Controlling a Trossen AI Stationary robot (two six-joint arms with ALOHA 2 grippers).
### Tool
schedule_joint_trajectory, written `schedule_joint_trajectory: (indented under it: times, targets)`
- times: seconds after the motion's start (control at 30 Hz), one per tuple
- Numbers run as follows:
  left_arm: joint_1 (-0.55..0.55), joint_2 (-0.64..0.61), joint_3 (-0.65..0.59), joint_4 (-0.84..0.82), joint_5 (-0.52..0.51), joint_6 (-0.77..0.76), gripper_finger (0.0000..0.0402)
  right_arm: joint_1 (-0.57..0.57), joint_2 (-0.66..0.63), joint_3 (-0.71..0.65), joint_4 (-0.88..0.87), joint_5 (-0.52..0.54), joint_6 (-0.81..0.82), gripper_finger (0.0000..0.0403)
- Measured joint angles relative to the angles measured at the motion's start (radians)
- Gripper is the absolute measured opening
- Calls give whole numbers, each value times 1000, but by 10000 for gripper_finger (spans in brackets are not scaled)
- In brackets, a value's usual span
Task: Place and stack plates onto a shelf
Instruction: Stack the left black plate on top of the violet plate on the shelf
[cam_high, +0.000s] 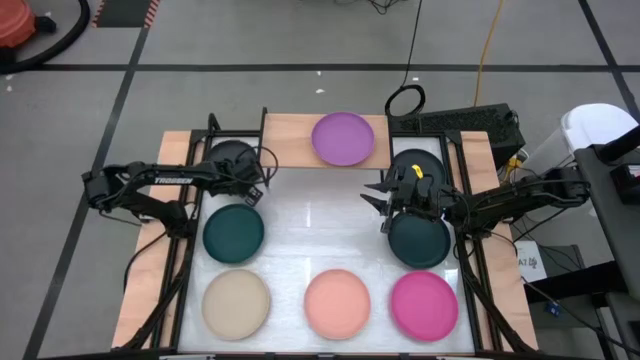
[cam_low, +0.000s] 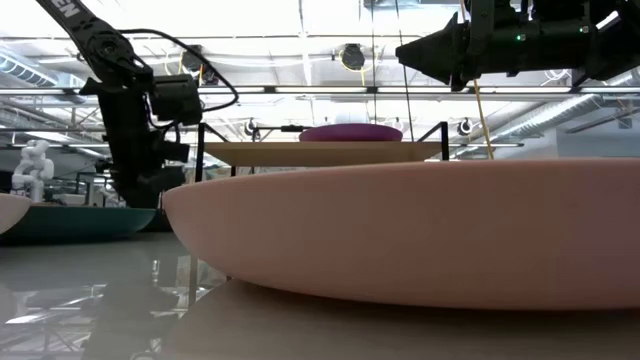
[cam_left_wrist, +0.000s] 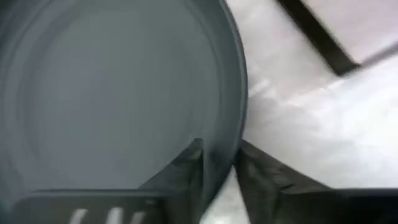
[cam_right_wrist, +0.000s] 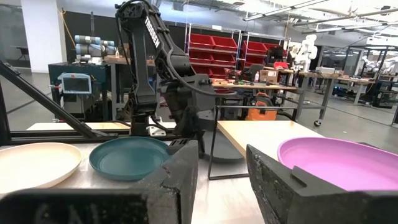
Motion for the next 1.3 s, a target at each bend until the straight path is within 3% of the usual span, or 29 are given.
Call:
schedule_joint_trajectory:
  times: [0.13,0.43,0.63,0.73,0.93,1.1,1.3]
  targets:
    - [0,-8,0,-3,-87,5,15,0,0,0,0,0,0,121]
    - [-1,-174,79,-30,-273,37,11,0,0,0,0,0,0,121]
    - [-21,-274,249,14,-419,275,10,0,0,0,1,41,-44,121]
    - [-59,-277,344,126,-393,478,10,0,0,0,2,118,-60,121]
    - [-167,-199,483,313,-215,763,10,0,-2,0,36,164,-155,121]
    - [-234,-55,584,316,-47,915,10,40,-90,0,60,265,-240,121]
    - [-287,155,765,224,-37,1063,10,157,-269,0,10,447,-351,121]
